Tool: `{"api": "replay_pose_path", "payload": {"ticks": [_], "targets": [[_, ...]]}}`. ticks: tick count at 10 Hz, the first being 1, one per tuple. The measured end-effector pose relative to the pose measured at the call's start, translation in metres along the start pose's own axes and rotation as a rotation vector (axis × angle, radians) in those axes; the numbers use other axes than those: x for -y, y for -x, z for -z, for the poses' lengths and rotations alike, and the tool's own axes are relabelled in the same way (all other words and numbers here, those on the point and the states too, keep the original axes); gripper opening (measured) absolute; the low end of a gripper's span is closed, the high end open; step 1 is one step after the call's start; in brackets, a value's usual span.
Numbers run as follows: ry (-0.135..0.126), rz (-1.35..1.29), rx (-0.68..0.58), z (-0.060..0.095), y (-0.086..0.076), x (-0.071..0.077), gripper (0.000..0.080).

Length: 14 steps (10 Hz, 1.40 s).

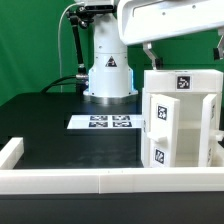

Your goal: Assemble cabinet

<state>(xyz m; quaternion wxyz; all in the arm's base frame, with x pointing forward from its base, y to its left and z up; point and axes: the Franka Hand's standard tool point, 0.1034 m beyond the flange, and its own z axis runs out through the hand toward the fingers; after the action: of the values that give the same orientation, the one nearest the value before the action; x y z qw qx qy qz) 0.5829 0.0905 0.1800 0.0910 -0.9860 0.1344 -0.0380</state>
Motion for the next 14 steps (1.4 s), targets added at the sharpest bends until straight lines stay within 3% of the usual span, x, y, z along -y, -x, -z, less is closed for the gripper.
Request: {"api": "replay_pose_path", "payload": {"ticks": [2,6,8,10,14], "targets": [[-0.002,0.233,0.013,0.001,0.001,0.001,0.0796],[0.006,0.457,0.013,0.001,-0.001,-0.003,0.0796],[0.009,0.768,0.059,0.001,-0.007,-0.008,0.0796],[0.011,0.994,0.089,-0.003,-0.001,-0.001,0.0796],[0.026,1.287,0.140,-0.007,0.004,-0.007,0.0796]]}}
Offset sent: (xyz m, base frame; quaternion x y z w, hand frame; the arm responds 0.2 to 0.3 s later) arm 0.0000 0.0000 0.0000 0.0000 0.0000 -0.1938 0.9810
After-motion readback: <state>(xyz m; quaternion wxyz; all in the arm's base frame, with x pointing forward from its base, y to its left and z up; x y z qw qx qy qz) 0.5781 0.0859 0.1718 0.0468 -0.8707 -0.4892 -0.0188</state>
